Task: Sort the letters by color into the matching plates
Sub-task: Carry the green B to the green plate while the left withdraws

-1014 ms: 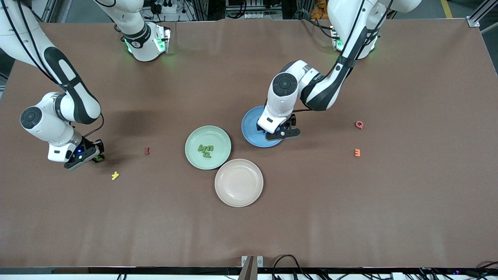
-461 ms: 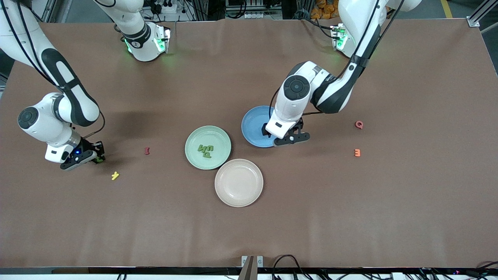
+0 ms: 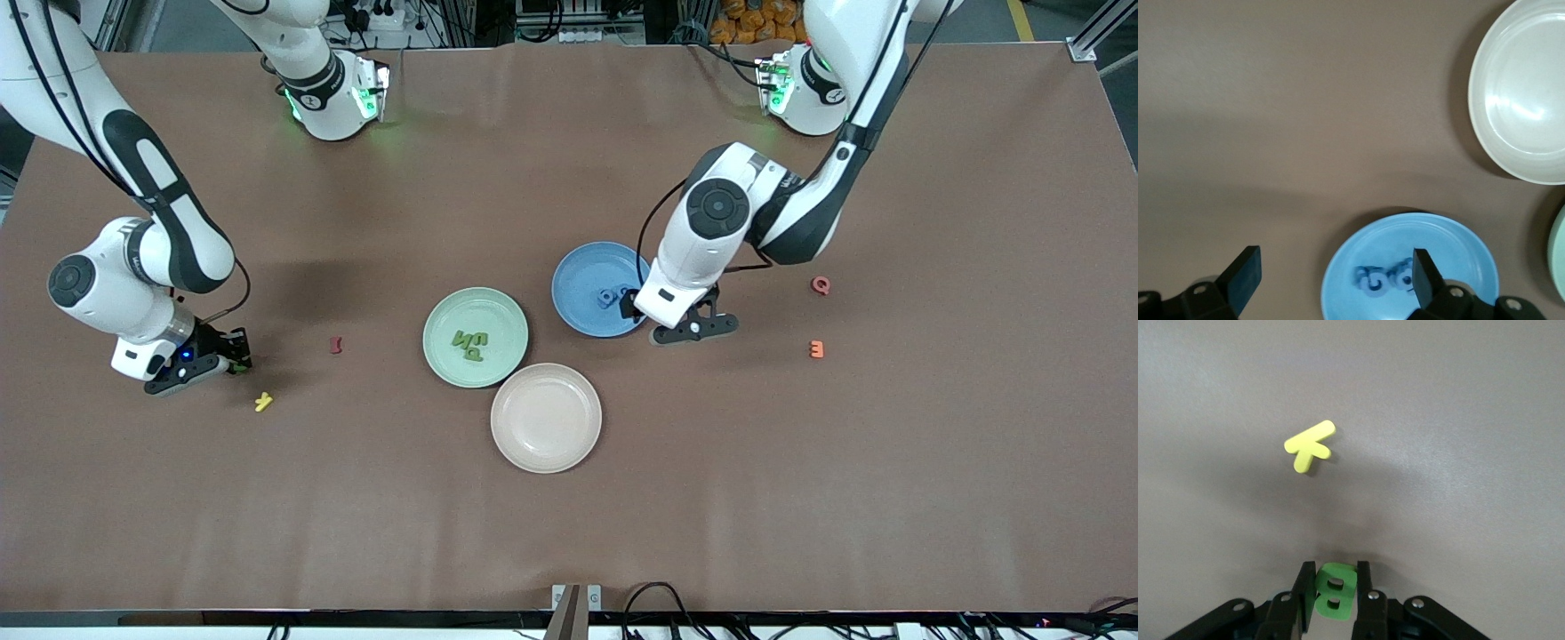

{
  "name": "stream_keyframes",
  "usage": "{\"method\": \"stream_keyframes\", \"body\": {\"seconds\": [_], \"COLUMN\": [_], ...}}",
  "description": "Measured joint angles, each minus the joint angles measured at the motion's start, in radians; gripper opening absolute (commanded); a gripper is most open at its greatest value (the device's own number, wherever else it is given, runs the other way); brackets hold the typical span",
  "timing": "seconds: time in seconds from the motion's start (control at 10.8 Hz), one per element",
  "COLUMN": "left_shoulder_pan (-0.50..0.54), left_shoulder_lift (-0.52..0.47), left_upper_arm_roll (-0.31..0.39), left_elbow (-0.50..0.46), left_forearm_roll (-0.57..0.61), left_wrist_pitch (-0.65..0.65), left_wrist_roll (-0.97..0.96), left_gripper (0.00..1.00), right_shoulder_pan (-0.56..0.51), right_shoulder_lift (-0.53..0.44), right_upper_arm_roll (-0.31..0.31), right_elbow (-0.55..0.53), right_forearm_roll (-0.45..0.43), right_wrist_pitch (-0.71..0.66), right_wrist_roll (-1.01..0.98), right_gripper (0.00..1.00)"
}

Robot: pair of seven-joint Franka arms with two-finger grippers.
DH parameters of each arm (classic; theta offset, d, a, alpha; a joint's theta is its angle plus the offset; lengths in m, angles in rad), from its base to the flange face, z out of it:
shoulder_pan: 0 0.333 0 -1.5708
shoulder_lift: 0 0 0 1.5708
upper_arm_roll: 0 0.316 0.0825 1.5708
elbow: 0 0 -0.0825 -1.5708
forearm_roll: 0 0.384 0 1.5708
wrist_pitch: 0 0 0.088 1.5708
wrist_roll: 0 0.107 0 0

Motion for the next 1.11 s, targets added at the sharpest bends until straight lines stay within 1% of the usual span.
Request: {"method": "stream_keyframes", "body": {"seconds": [0.28, 0.55, 0.65, 0.74, 0.83, 0.92, 1.11], "left_shoulder_pan": [0.095, 0.220, 0.271, 0.277, 0.308, 0.363, 0.424], "left_shoulder_lift": [-0.034, -0.066, -0.082, -0.083, -0.091, -0.110, -0.155], "left_upper_arm_roll": [-0.035, -0.095, -0.115, -0.119, -0.134, -0.155, -0.158], "left_elbow": [0.003, 0.005, 0.005, 0.005, 0.007, 0.009, 0.010], "left_forearm_roll": [0.000, 0.001, 0.001, 0.027, 0.078, 0.103, 0.105], "left_wrist_pitch": [-0.046, -0.060, -0.069, -0.071, -0.071, -0.074, -0.097], "left_wrist_roll": [0.080, 0.157, 0.176, 0.176, 0.176, 0.206, 0.301], "left_gripper": [1.00, 1.00, 1.00, 1.00, 1.00, 1.00, 1.00], "right_shoulder_pan": [0.022, 0.054, 0.083, 0.084, 0.098, 0.124, 0.169], "right_shoulder_lift": [-0.015, -0.036, -0.044, -0.044, -0.044, -0.045, -0.046], "right_upper_arm_roll": [0.001, 0.002, 0.003, 0.003, 0.003, 0.004, 0.006], "right_elbow": [0.008, 0.013, 0.016, 0.017, 0.017, 0.018, 0.020], "right_forearm_roll": [0.000, 0.001, 0.001, 0.001, 0.002, 0.002, 0.002], "right_wrist_pitch": [-0.048, -0.105, -0.116, -0.117, -0.117, -0.117, -0.116], "right_wrist_roll": [0.087, 0.191, 0.250, 0.267, 0.321, 0.380, 0.465], "right_gripper": [0.27, 0.27, 0.27, 0.27, 0.27, 0.27, 0.27]}}
